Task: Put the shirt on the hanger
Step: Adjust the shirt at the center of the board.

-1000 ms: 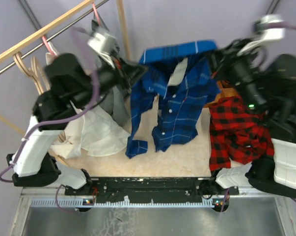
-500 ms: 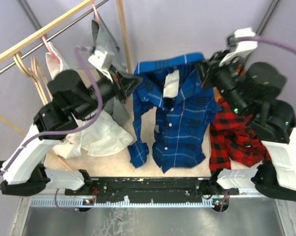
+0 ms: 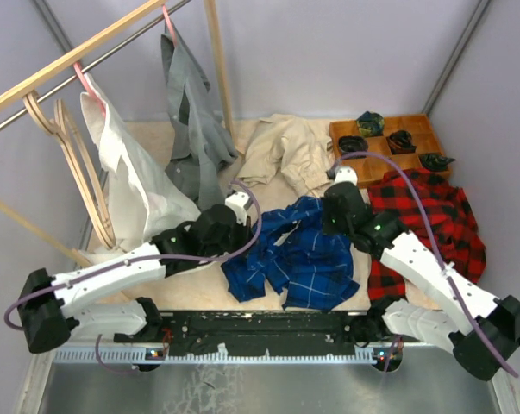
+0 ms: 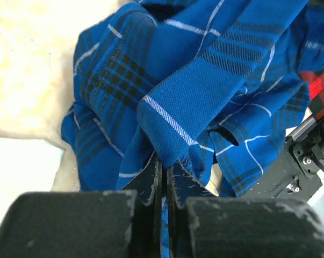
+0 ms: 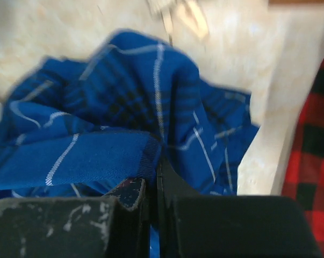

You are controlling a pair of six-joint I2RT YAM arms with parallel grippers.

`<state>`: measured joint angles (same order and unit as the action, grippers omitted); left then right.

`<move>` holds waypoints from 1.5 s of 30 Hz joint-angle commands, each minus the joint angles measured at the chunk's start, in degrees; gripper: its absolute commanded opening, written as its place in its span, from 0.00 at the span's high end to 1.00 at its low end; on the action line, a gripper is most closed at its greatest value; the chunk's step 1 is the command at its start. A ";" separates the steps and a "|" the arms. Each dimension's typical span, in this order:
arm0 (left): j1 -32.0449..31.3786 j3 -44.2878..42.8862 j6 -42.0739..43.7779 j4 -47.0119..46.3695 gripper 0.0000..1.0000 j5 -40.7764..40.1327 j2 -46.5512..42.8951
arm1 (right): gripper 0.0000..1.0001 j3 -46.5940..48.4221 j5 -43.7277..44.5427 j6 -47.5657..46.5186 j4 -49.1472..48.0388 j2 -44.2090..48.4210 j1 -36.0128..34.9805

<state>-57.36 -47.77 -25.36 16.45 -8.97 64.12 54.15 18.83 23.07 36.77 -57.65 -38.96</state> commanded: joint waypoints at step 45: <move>1.97 2.07 -5.01 -2.45 0.06 -2.89 -4.92 | 0.01 0.58 -18.97 1.94 4.31 17.23 5.47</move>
<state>-55.70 -47.92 -34.74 20.01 -13.93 61.45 50.02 -2.61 25.47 43.16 -42.83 -33.82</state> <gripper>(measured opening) 0.952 0.991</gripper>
